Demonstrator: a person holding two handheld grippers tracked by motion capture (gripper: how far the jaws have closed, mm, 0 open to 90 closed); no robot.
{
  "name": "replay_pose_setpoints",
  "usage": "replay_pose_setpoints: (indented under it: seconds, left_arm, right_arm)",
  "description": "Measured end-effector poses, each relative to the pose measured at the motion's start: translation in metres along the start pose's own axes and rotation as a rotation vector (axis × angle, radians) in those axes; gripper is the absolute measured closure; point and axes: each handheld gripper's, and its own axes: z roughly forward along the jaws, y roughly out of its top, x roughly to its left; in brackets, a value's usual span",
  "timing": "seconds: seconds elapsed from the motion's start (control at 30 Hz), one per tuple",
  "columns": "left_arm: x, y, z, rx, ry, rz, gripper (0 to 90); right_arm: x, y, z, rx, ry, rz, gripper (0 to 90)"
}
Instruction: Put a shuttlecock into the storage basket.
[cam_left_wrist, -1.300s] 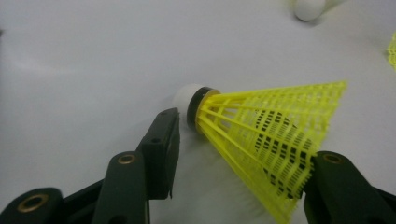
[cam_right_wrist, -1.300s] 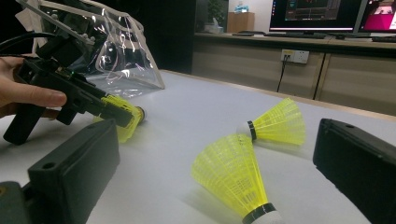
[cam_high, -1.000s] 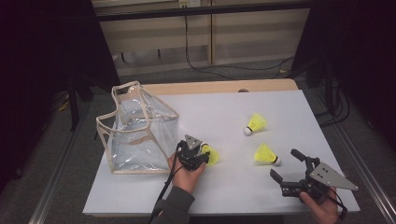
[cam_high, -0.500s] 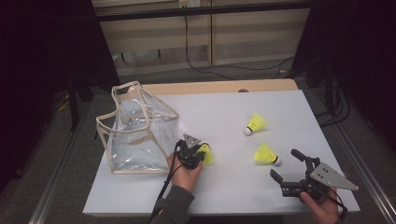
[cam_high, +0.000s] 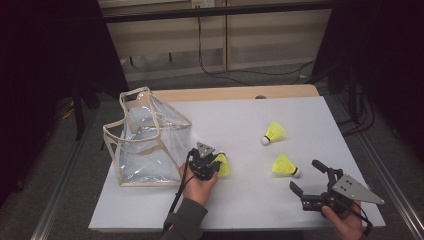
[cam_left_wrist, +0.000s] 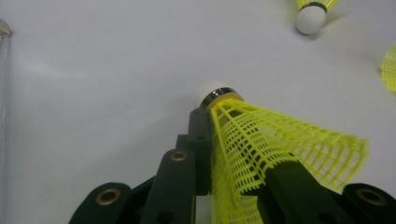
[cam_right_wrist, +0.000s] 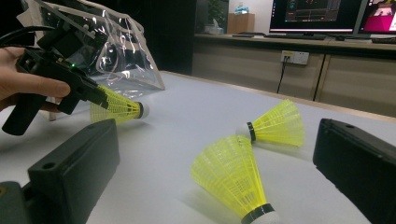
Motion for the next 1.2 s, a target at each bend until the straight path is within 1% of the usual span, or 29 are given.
replay_pose_setpoints:
  seconds: [0.07,0.1,0.27,0.3,0.37,0.47,0.5,0.57,0.63,0.73,0.83,0.9,0.93,0.97,1.0,1.07,1.17,1.2]
  left_arm:
    - [0.000,0.002,-0.001,0.003,-0.008,-0.004,80.6]
    - [0.000,0.004,-0.002,0.006,-0.019,-0.009,80.6]
    - [0.001,0.007,-0.002,0.004,-0.027,-0.018,80.6]
    - [0.001,0.009,-0.002,0.006,-0.033,-0.029,80.6]
    - [0.000,0.011,-0.002,0.004,-0.040,-0.036,80.6]
    - [-0.001,0.015,-0.003,0.003,-0.048,-0.033,80.7]
    - [-0.002,0.018,-0.004,0.007,-0.051,-0.027,80.7]
    - [-0.003,0.023,-0.004,0.010,-0.061,-0.035,80.6]
    - [-0.004,0.027,-0.005,0.009,-0.061,-0.034,80.7]
    - [-0.002,0.033,-0.007,0.007,-0.064,-0.048,80.7]
    - [0.000,0.040,-0.009,0.014,-0.065,-0.050,80.8]
    - [0.000,0.041,-0.009,0.009,-0.064,-0.054,80.8]
    - [0.002,0.043,-0.010,0.019,-0.070,-0.053,80.7]
    - [0.002,0.045,-0.010,0.013,-0.068,-0.059,80.8]
    - [0.002,0.047,-0.011,0.020,-0.066,-0.055,80.8]
    - [0.003,0.051,-0.013,0.018,-0.070,-0.057,80.8]
    - [0.003,0.056,-0.016,0.015,-0.064,-0.050,80.7]
    - [0.003,0.058,-0.017,0.013,-0.062,-0.056,80.7]
  right_arm:
    - [0.000,0.000,0.000,-0.002,-0.001,-0.001,0.3]
    - [0.000,0.000,0.000,0.000,-0.002,0.001,0.3]
    - [0.000,0.000,0.000,-0.001,-0.002,0.000,0.3]
    - [0.000,0.000,0.000,0.000,-0.002,0.002,0.3]
    - [-0.001,0.000,0.000,0.000,-0.002,0.001,0.3]
    - [-0.001,0.000,0.000,-0.001,-0.003,0.000,0.3]
    - [-0.001,0.000,0.000,-0.001,-0.004,0.002,0.3]
    - [-0.001,0.000,-0.001,0.000,-0.002,0.002,0.3]
    - [-0.001,0.000,-0.001,-0.001,-0.001,0.004,0.3]
    - [-0.001,0.000,-0.001,-0.001,0.000,0.005,0.3]
    - [-0.001,0.000,-0.001,0.000,-0.001,0.004,0.3]
    - [-0.001,0.000,-0.001,-0.001,-0.002,0.003,0.3]
    - [-0.002,0.000,-0.001,-0.001,-0.001,0.005,0.3]
    - [-0.002,0.000,-0.001,0.000,-0.004,0.007,0.3]
    - [-0.002,0.000,-0.001,0.000,-0.004,0.007,0.3]
    - [-0.002,0.000,-0.001,0.000,-0.004,0.006,0.3]
    - [-0.002,-0.001,-0.001,0.001,-0.007,0.006,0.3]
    - [-0.002,-0.001,-0.001,0.001,-0.007,0.006,0.3]
